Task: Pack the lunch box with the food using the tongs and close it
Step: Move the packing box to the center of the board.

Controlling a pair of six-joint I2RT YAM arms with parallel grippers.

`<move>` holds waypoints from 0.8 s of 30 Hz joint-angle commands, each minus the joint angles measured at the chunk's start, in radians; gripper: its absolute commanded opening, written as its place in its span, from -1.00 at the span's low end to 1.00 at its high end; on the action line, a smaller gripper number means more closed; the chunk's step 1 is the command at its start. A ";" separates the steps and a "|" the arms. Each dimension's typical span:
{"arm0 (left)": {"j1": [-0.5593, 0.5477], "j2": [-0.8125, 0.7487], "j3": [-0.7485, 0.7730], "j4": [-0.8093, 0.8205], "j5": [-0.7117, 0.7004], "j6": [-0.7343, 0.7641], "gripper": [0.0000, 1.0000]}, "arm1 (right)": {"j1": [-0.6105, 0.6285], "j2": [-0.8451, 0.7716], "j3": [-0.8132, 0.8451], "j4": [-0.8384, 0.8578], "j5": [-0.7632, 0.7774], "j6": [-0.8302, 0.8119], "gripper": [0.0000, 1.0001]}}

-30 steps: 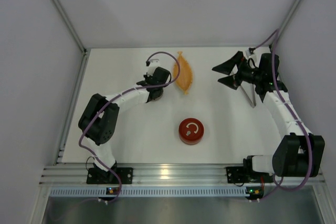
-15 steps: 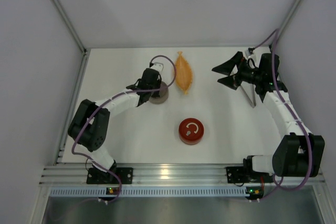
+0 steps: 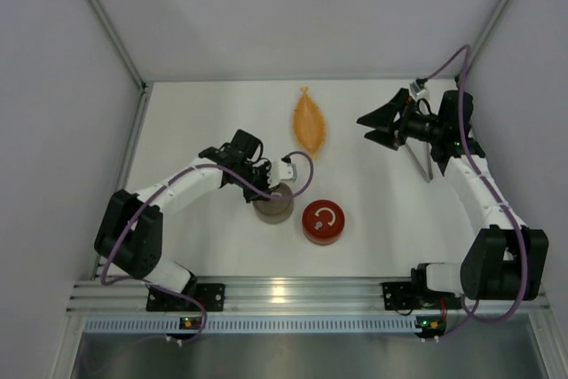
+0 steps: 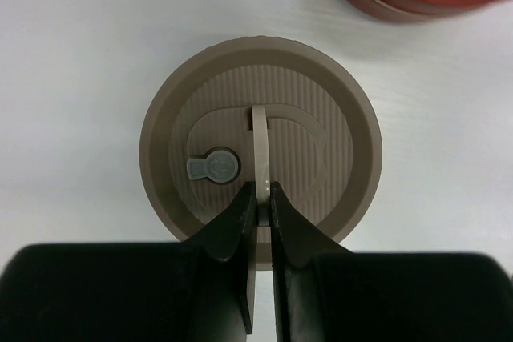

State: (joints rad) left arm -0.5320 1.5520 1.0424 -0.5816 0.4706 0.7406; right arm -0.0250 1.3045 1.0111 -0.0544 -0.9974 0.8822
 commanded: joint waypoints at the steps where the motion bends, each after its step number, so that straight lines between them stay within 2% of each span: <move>1: -0.006 -0.039 -0.071 -0.313 0.060 0.270 -1.00 | -0.021 -0.045 0.012 0.064 -0.040 -0.058 0.99; 5: -0.040 -0.118 -0.125 -0.317 0.051 0.269 -1.00 | -0.021 -0.045 0.027 -0.001 -0.040 -0.095 0.99; 11: -0.100 -0.217 -0.202 -0.218 -0.006 0.204 -1.00 | -0.021 -0.037 0.032 0.001 -0.040 -0.088 0.99; 24: -0.149 -0.242 -0.237 -0.055 -0.082 0.086 -0.95 | -0.021 -0.044 0.026 -0.005 -0.035 -0.097 0.99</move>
State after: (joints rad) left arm -0.6754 1.3006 0.8413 -0.6853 0.4469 0.8593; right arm -0.0250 1.2911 1.0096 -0.0677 -1.0191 0.8108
